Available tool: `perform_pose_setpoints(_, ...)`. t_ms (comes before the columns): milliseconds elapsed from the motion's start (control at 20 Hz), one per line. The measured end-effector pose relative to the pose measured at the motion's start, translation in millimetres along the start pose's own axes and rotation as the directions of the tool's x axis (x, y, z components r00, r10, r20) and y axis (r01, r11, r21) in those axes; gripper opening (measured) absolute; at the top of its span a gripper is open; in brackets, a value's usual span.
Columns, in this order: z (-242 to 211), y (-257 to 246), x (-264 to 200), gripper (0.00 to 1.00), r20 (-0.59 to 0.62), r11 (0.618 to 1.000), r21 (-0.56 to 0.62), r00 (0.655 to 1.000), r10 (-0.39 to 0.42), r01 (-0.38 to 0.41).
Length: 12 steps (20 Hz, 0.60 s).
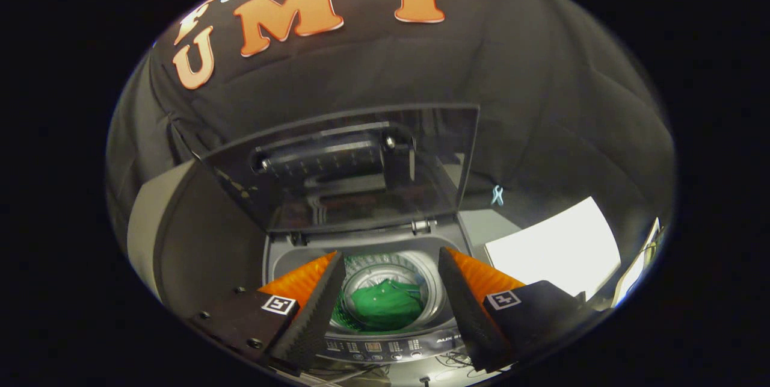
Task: Put the clothes into the washing machine and then close the washing machine lid.
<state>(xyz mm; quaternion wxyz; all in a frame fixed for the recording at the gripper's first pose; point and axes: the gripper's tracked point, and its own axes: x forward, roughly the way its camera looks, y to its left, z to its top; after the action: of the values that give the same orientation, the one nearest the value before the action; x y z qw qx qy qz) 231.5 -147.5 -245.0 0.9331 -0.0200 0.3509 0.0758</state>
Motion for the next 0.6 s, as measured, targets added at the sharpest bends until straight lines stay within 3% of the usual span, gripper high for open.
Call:
perform_pose_setpoints(350,105.5,33.8,-15.8,0.99,0.185,0.999,-0.015,0.982,0.042,-0.040)
perform_pose_setpoints(600,153.4,60.3,-1.7,0.99,0.263,0.997,-0.050,0.963,0.063,-0.051)
